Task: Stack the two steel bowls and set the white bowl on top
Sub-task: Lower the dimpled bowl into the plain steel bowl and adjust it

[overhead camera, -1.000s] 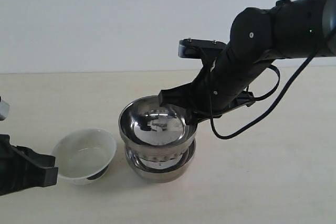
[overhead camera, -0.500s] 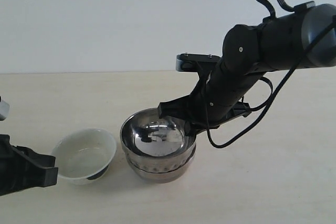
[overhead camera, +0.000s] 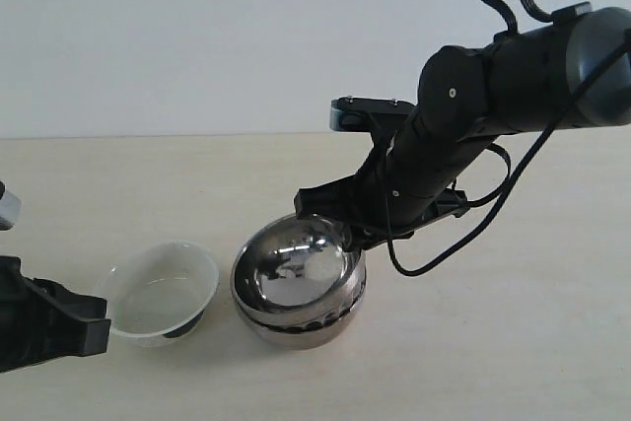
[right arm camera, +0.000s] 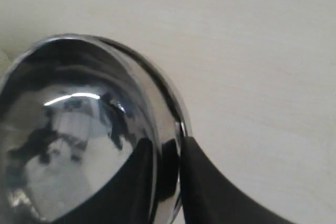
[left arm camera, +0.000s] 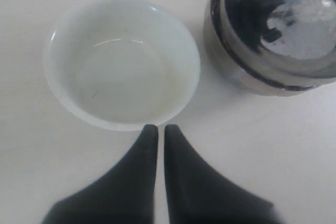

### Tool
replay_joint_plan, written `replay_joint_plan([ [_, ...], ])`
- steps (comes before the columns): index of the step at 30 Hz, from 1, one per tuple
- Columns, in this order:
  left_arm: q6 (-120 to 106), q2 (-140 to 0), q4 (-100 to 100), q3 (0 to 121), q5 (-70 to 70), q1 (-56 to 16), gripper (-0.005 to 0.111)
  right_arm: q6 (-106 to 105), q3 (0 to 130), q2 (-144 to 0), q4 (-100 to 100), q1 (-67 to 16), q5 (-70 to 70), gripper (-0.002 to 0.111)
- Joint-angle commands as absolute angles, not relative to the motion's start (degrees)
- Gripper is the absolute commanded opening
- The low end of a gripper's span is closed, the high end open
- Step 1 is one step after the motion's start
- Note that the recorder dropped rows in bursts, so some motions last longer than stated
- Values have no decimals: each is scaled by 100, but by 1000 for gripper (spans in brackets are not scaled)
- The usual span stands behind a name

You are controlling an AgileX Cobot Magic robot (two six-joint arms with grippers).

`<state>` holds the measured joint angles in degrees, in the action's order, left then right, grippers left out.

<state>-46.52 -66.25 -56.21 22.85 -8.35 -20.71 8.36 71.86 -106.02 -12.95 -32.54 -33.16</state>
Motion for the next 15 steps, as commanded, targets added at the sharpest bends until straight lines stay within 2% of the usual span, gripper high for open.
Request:
replay_joint_plan([
  [1,-4673,-6638,-5608,2256,-746,-2074,4,834,7213,-10578,-1313,-3266,-3254,27],
  [3,-4673,-6638,-5608,2256,-729,-2074,4,834,7213,-10578,-1313,-3266,-3288,30],
  [12,-4673,-6638,-5608,2256,-752,-2074,4,808,7213,-10578,-1268,-3266,-3547,29],
  [15,-4673,-6638,-5608,2256,-752,-2074,4,799,7213,-10578,-1269,-3266,-3583,16],
])
